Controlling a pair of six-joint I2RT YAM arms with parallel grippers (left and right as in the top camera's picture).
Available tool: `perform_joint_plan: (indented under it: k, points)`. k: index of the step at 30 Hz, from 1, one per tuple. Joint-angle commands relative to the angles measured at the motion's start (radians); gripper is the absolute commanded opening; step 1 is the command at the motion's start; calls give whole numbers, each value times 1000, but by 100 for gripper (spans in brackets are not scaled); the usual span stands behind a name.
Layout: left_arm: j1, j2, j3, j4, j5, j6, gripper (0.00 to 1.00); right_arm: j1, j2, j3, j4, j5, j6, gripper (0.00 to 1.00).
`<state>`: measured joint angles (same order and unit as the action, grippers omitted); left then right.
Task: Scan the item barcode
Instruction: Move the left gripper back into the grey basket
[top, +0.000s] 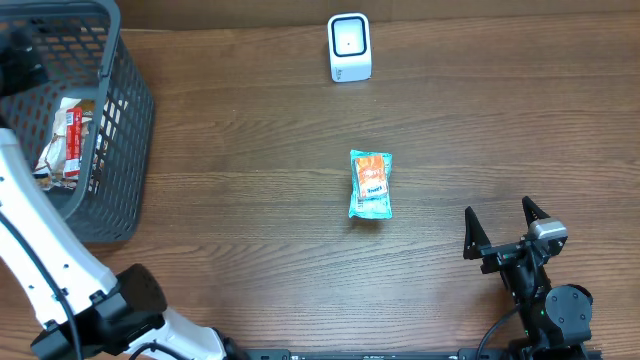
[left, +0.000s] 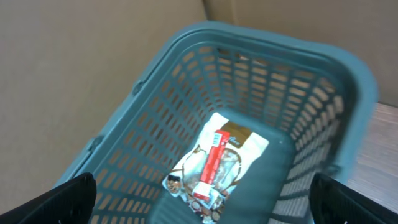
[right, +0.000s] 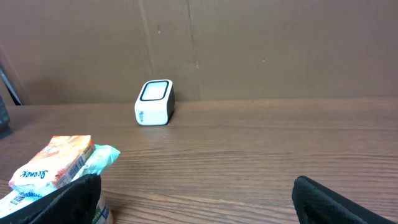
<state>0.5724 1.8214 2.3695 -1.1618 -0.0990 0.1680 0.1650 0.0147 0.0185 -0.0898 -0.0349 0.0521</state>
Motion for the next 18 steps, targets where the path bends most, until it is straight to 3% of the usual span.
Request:
perform_joint_plan:
  k: [1, 12, 18]
  points:
    - [63, -7, -67, 19, 78, 21, 100, -3, -11, -10, 7, 10, -1, 100]
    - [116, 42, -332, 212, 130, 177, 100, -3, -11, -10, 7, 10, -1, 100]
    - [117, 144, -367, 278, 130, 194, 100, -3, -11, -10, 7, 10, -1, 100]
